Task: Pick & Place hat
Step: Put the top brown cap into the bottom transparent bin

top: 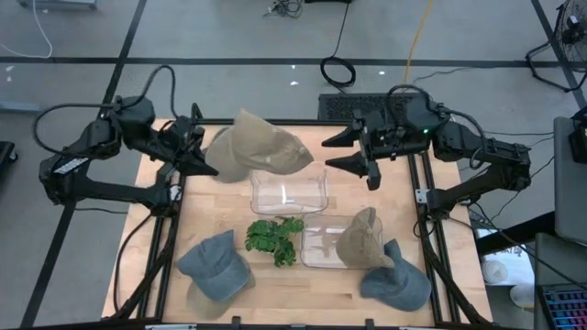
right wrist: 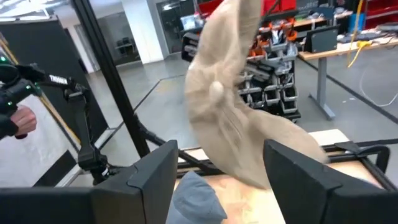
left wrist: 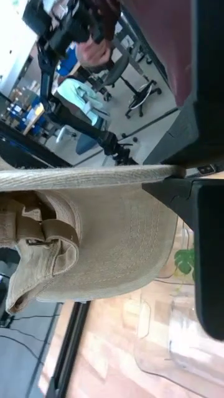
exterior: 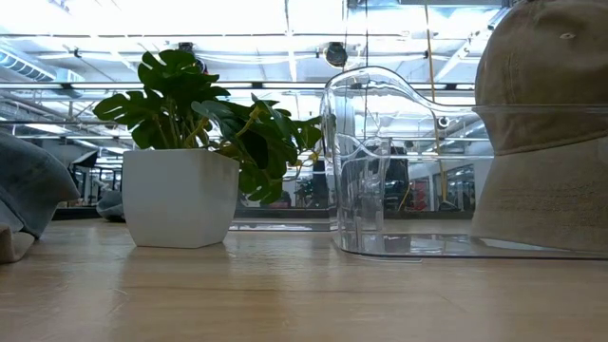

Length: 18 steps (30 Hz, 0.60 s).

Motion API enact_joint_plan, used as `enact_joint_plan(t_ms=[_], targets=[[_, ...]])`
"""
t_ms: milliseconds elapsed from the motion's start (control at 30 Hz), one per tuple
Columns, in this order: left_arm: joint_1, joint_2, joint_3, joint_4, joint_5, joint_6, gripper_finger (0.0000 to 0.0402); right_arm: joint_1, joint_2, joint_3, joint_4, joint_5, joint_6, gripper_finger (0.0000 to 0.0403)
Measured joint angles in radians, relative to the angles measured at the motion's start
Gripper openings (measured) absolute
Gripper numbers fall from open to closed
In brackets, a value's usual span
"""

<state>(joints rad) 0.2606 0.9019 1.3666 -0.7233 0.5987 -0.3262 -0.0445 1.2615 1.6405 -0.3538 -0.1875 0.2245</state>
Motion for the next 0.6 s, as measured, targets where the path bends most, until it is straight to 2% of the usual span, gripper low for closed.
enact_joint_plan(t_ms=[433,600], targets=[[-0.007,0.132,0.0,0.149,0.033,0.001,0.001,0.034,0.017,-0.001,0.033,0.002,-0.028,0.0227],[-0.019,0.153,0.0,0.204,0.059,-0.019,0.001,0.033,0.012,-0.001,-0.012,0.013,-0.069,0.0227]])
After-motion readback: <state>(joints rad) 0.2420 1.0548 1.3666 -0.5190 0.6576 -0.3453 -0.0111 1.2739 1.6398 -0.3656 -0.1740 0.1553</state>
